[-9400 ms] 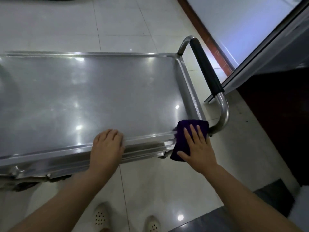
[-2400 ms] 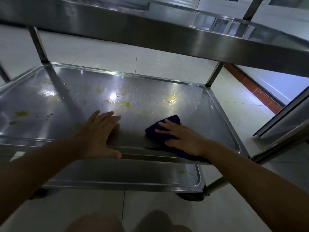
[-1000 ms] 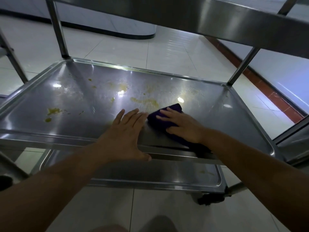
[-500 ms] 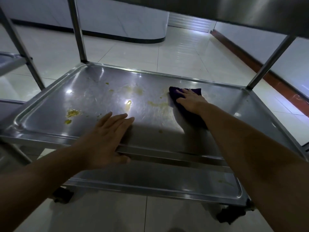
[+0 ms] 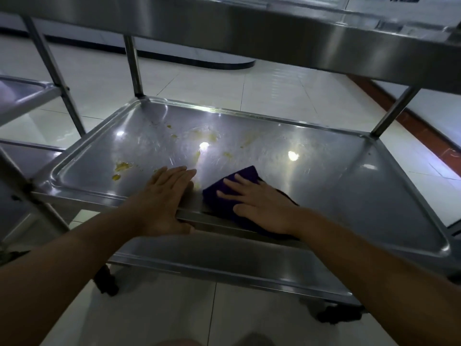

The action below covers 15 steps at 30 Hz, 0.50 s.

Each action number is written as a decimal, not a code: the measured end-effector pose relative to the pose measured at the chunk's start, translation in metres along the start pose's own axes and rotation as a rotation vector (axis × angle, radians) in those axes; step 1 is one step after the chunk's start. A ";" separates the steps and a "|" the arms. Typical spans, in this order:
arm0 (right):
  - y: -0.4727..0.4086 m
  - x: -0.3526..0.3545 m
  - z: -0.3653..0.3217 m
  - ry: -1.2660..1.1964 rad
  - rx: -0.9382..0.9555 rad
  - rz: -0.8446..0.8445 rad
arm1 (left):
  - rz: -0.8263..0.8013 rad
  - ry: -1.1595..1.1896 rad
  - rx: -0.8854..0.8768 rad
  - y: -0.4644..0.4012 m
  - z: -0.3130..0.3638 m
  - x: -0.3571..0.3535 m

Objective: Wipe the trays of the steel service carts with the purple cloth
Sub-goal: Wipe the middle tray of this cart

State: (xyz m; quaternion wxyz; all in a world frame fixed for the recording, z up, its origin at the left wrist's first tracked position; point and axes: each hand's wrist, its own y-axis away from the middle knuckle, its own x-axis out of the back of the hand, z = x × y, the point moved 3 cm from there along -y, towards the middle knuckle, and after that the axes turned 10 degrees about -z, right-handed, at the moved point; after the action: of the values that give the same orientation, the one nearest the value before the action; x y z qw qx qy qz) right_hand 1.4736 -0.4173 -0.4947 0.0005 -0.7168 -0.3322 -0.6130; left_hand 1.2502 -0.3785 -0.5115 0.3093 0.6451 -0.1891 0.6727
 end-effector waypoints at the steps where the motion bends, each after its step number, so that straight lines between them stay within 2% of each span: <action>1: 0.004 -0.004 -0.005 -0.008 0.035 -0.014 | 0.004 -0.018 0.020 0.002 0.001 0.000; 8: 0.005 -0.008 -0.005 -0.073 0.177 -0.009 | 0.020 -0.047 0.214 0.014 0.003 -0.006; 15: -0.048 0.024 0.024 -0.009 -0.047 0.149 | 0.021 -0.003 0.185 0.015 0.003 -0.002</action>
State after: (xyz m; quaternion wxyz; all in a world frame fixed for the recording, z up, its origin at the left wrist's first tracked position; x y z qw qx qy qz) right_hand 1.4727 -0.3590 -0.4994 0.0278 -0.7422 -0.2634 -0.6156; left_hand 1.2426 -0.3920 -0.5109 0.2409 0.6698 -0.1331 0.6896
